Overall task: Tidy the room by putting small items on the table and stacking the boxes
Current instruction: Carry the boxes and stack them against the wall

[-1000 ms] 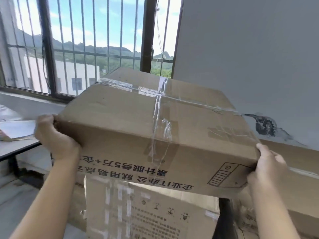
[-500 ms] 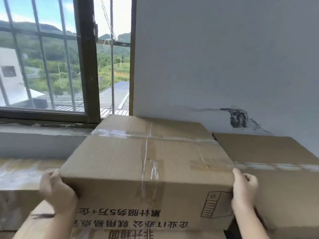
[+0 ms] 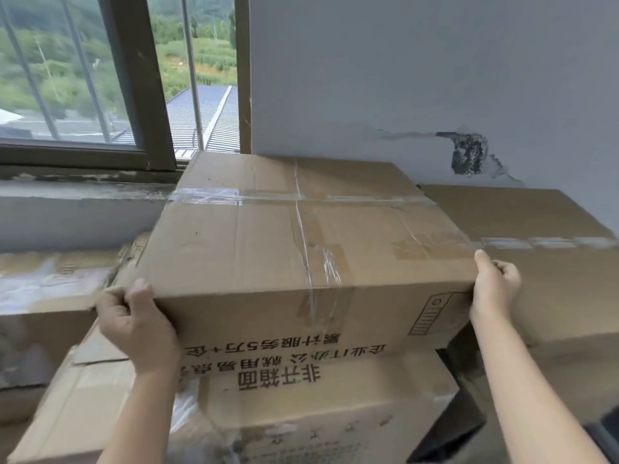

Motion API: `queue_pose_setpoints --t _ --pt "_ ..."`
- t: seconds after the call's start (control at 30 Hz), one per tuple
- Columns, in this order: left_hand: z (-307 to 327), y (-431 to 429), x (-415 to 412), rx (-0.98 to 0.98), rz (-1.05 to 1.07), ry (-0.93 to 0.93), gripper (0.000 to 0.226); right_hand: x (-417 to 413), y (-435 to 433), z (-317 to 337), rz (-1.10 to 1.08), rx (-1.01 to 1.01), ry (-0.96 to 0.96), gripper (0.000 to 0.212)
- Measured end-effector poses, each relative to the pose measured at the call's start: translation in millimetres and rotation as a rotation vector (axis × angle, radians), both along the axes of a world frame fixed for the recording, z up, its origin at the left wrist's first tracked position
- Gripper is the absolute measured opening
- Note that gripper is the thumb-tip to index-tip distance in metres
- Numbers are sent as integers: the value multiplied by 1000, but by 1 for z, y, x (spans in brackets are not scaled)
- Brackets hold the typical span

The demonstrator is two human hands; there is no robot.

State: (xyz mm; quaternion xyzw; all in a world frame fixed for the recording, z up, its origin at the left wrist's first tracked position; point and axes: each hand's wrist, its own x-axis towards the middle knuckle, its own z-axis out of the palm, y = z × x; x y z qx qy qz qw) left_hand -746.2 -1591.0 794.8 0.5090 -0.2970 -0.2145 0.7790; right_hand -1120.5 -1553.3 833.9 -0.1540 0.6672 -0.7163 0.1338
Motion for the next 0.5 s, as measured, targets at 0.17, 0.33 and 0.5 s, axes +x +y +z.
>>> queue_pose_setpoints --t 0.17,0.33,0.5 --pt "2 7 4 -63 -59 45 21 1 7 4 38 70 23 27" --pt "11 19 5 16 4 -71 27 6 36 4 124 104 90 40" --pt "17 47 -26 1 111 -373 28 4 113 -19 251 162 167 47"
